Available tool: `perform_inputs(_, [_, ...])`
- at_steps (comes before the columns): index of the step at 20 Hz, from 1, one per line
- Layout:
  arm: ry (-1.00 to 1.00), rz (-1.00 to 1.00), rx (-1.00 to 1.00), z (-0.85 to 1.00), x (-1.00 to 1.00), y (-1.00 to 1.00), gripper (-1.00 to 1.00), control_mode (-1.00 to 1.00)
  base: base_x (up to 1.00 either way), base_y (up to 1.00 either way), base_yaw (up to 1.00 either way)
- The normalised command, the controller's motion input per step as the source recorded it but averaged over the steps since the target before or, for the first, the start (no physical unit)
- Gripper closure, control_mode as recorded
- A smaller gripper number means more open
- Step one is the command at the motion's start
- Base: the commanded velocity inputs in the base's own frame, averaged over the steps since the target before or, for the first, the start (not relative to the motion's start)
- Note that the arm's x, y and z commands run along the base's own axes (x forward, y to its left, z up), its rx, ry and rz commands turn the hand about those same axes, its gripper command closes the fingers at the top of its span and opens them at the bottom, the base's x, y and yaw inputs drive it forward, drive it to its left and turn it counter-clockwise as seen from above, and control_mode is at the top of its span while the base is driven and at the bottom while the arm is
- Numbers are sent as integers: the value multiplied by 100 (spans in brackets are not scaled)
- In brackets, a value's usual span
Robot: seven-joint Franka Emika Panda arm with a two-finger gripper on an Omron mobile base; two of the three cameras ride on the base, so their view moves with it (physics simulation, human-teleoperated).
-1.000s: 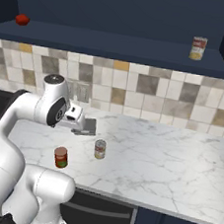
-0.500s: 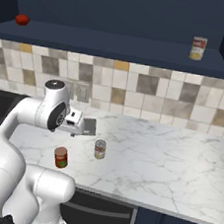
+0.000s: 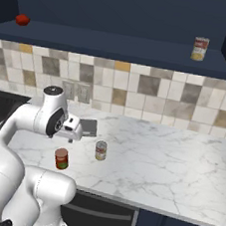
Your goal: Pick the cans from the counter and place them in their designated side in the cabinet.
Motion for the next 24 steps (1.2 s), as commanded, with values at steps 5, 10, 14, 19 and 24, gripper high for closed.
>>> perform_inputs(5, [1,0,0,-18,-4,3,-100,-100,0,0,0])
perform_inputs(10, [1,0,0,-14,0,0,-100,-100,0,0,0])
perform_inputs(14, [2,0,0,-17,0,0,-100,-100,0,0,0])
perform_inputs(19, [1,0,0,-15,0,0,-100,-100,0,0,0])
perform_inputs(24, [2,0,0,-15,0,0,-100,-100,0,0,0])
